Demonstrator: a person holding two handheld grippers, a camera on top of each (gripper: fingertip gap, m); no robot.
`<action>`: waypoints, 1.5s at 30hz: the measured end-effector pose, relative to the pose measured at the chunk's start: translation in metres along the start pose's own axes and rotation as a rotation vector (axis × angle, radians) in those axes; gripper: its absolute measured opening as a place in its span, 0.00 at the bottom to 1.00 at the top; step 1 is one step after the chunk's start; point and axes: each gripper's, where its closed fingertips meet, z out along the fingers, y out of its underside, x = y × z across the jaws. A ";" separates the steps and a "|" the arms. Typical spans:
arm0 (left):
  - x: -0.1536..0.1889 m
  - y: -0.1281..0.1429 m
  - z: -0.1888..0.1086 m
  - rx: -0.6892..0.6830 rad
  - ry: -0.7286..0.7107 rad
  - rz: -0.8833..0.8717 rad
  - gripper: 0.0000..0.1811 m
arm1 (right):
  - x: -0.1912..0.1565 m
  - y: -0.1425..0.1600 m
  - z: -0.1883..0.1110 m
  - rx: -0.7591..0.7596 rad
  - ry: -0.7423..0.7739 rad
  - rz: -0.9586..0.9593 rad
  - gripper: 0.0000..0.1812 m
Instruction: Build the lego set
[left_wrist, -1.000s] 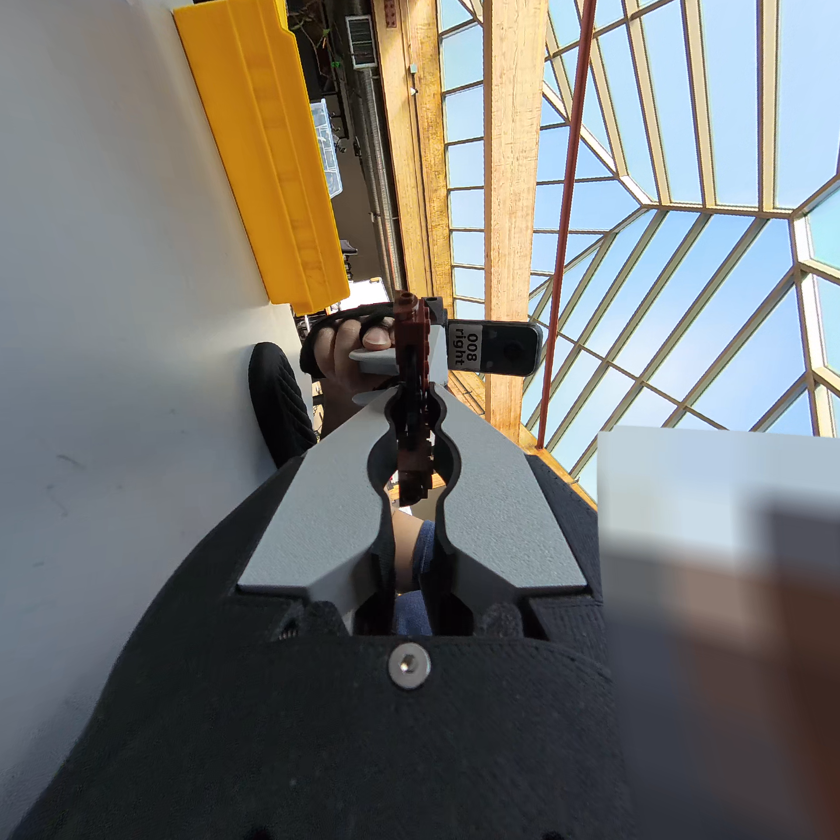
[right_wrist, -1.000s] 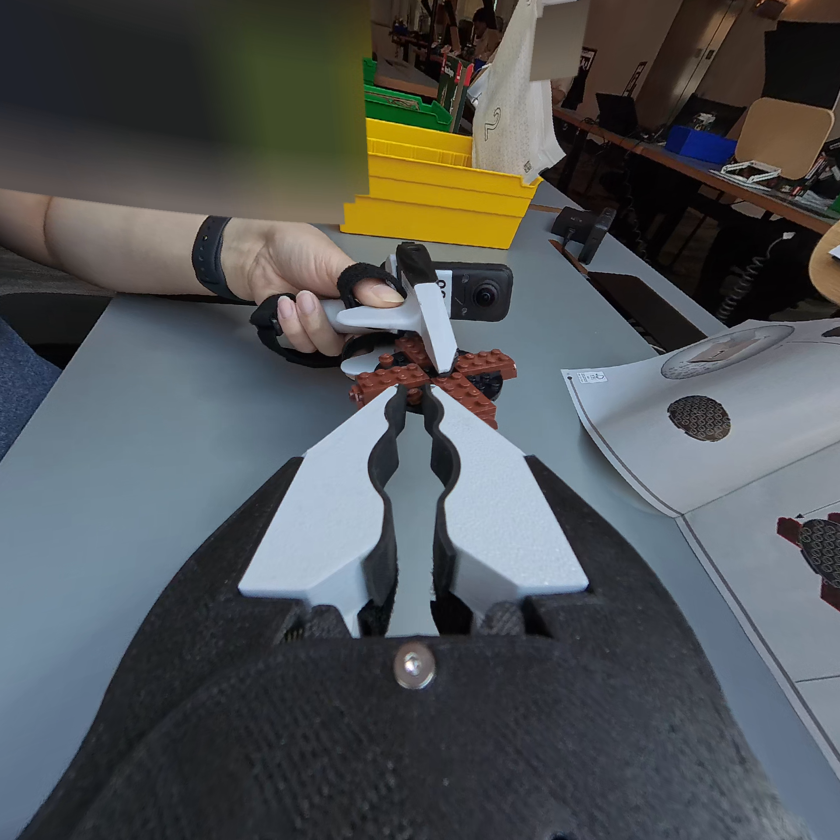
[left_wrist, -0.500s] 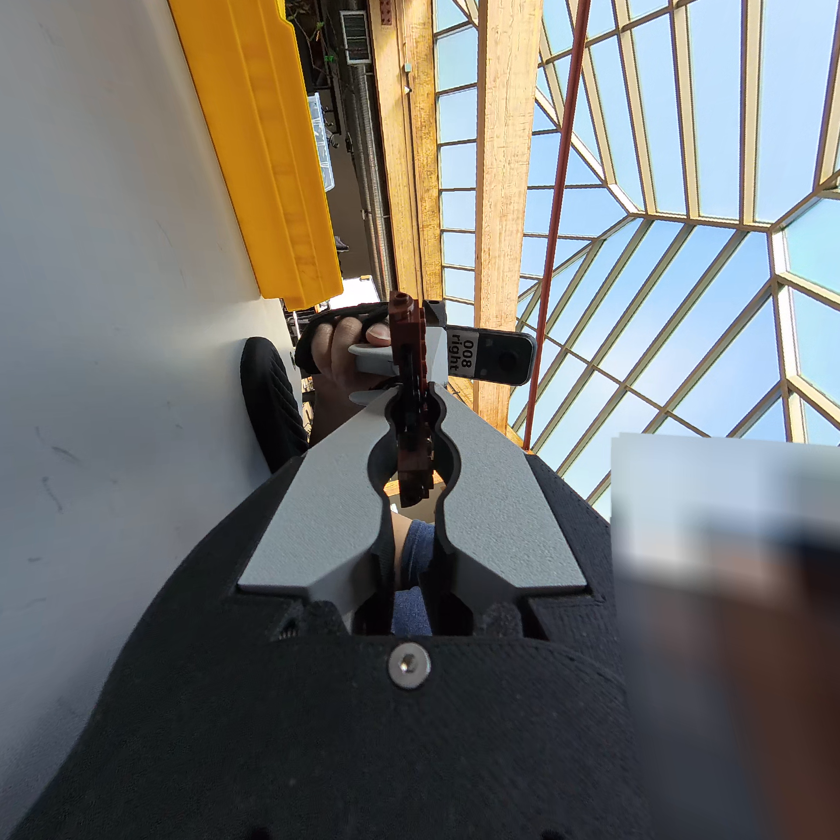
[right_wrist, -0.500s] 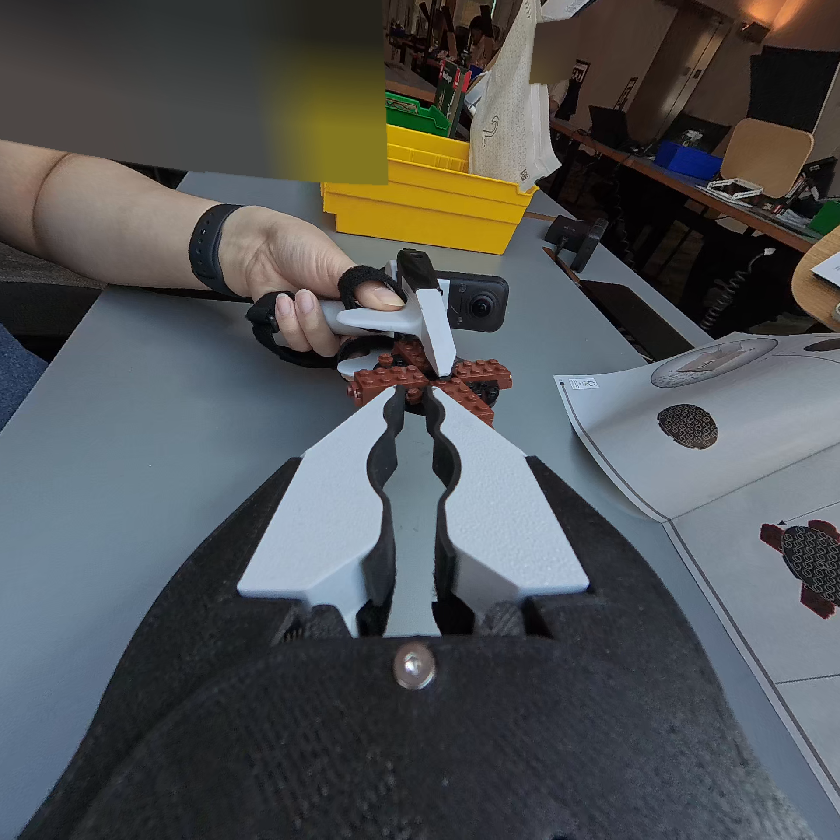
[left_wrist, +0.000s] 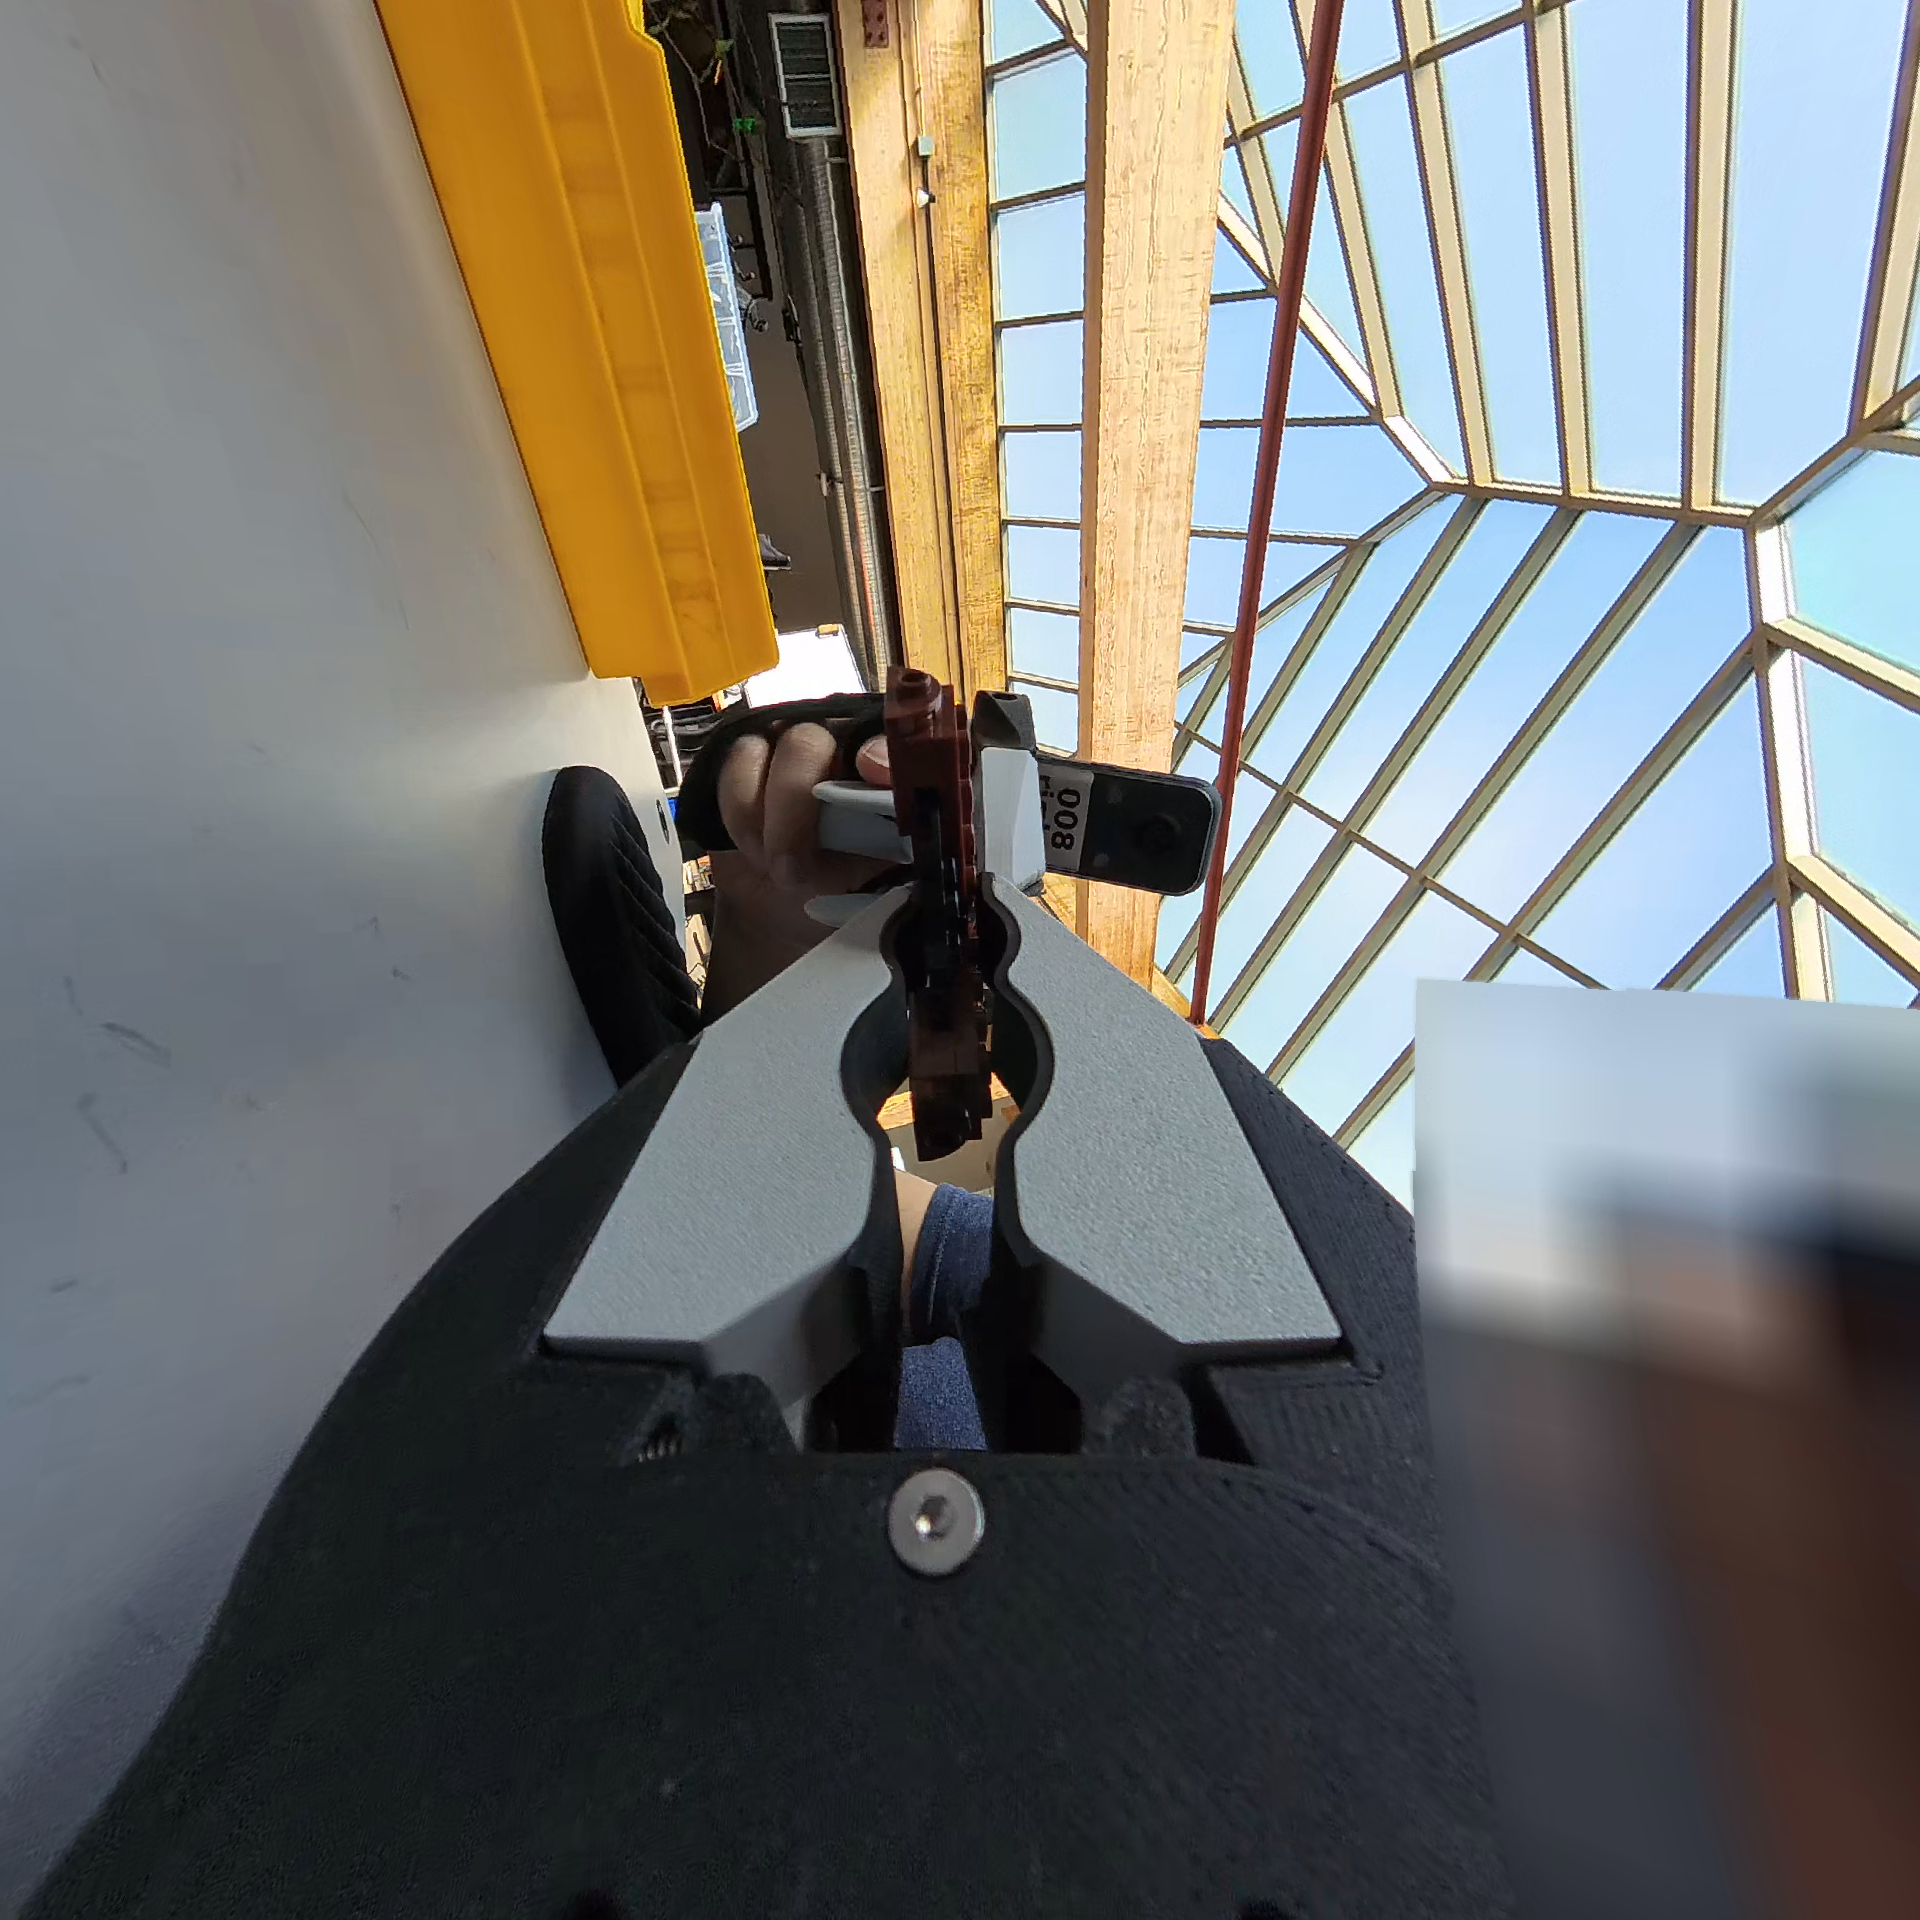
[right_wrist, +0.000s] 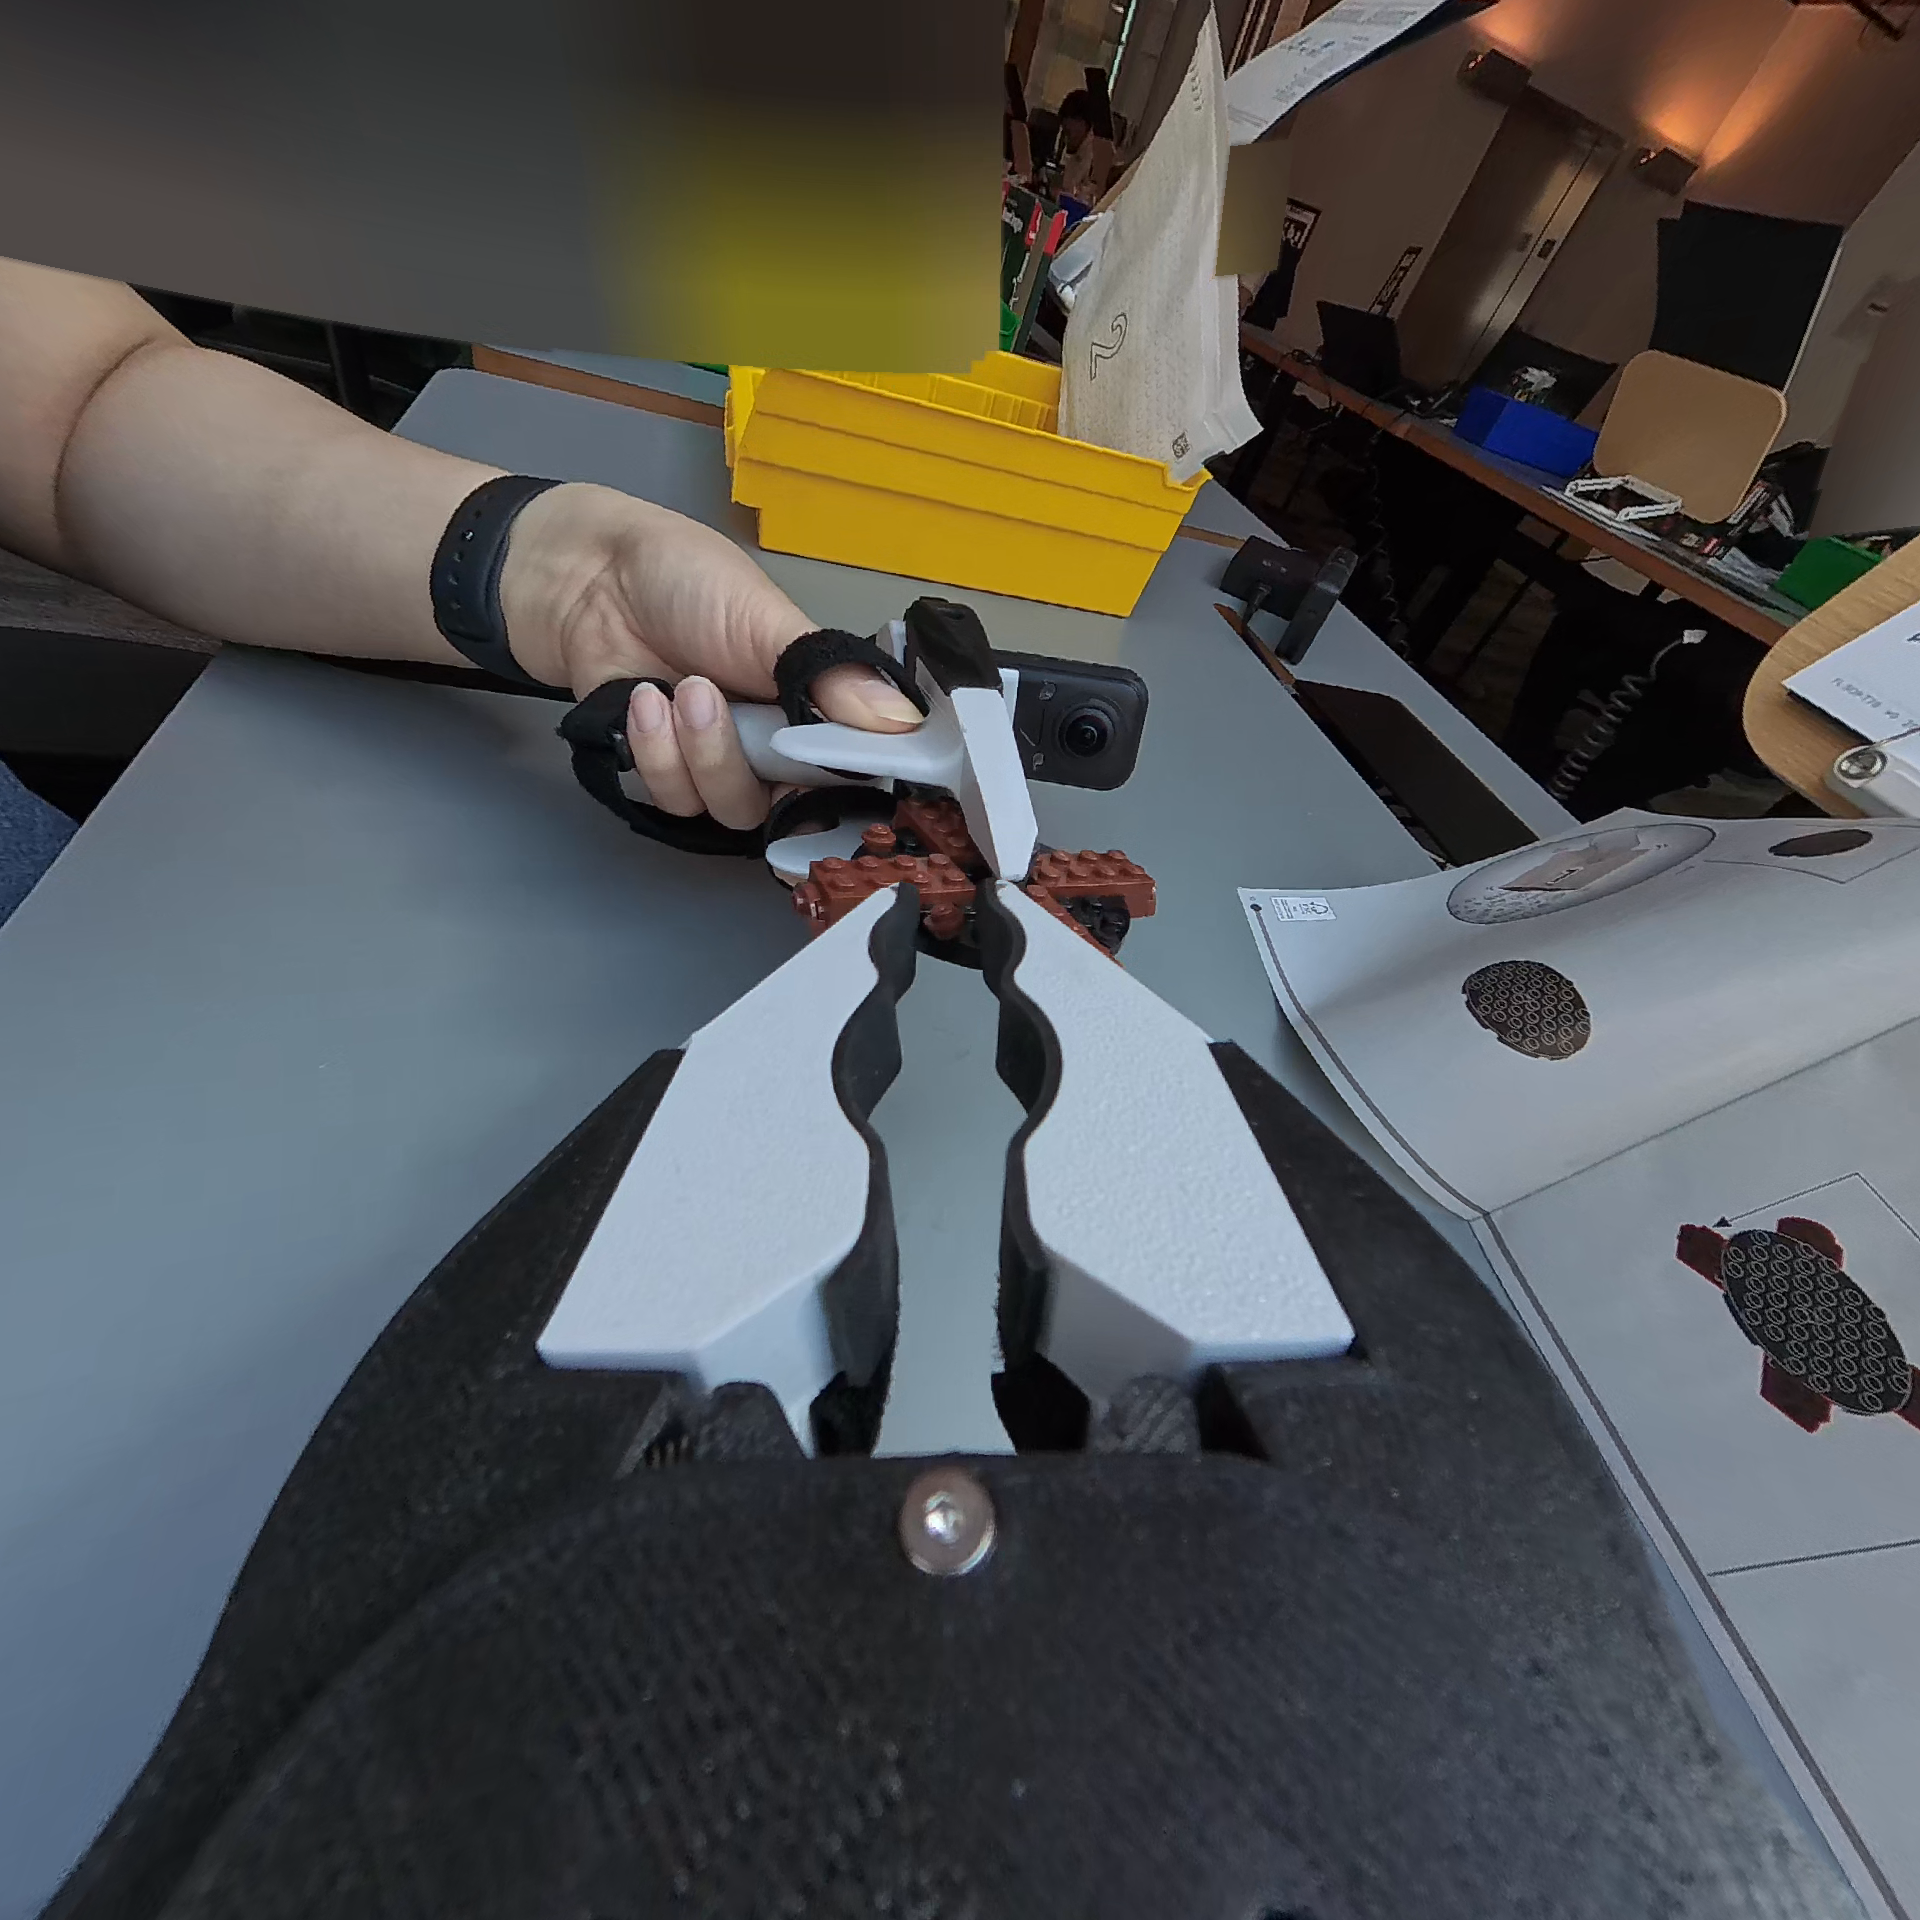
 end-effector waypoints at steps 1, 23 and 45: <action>0.000 0.000 0.000 -0.001 0.000 0.000 0.03 | 0.000 -0.001 0.000 0.003 0.004 -0.010 0.06; -0.002 0.000 0.000 0.002 -0.012 0.007 0.03 | -0.002 0.004 0.001 -0.028 0.006 -0.028 0.03; -0.003 0.001 0.001 0.002 -0.014 0.002 0.03 | -0.001 0.007 0.001 -0.057 0.016 -0.060 0.03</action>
